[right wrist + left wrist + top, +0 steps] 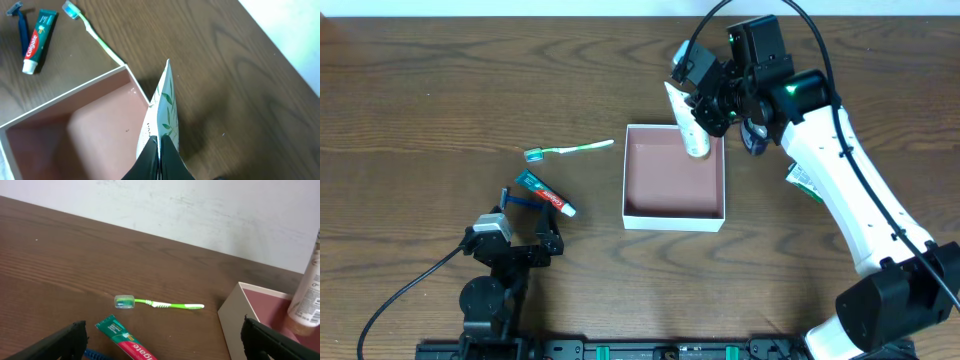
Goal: Pack container
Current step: 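Lift the white tube and carry it over the box with the right gripper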
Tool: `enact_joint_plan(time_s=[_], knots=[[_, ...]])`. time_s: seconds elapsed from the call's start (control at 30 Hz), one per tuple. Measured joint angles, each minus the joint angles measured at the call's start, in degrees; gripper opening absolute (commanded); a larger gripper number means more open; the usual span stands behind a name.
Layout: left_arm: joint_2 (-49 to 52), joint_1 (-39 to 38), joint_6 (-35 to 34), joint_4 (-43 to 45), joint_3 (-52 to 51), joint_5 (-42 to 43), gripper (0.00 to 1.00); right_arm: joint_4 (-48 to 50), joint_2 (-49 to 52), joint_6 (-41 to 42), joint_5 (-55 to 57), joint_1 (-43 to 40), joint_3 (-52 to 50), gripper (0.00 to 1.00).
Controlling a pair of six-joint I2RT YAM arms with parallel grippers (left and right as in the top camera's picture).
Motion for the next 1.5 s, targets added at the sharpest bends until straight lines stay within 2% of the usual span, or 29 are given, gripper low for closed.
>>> enact_joint_plan(time_s=[0.47, 0.57, 0.77, 0.87, 0.97, 1.5], knots=[[0.0, 0.0, 0.0, 0.0, 0.0, 0.0, 0.98, 1.2, 5.0, -1.1, -0.2, -0.1, 0.0, 0.02], [0.0, 0.0, 0.0, 0.0, 0.0, 0.0, 0.98, 1.2, 5.0, -1.0, -0.2, -0.1, 0.0, 0.20], [0.0, 0.0, 0.0, 0.0, 0.0, 0.0, 0.98, 1.5, 5.0, -1.6, -0.2, -0.1, 0.0, 0.22], [0.0, 0.0, 0.0, 0.0, 0.0, 0.0, 0.98, 1.5, 5.0, -1.6, -0.2, -0.1, 0.0, 0.18], [0.0, 0.0, 0.0, 0.0, 0.0, 0.0, 0.98, 1.5, 5.0, -1.7, -0.3, -0.1, 0.0, 0.01], [0.0, 0.0, 0.0, 0.0, 0.0, 0.0, 0.98, 1.1, 5.0, -1.3, -0.2, -0.1, 0.0, 0.01]])
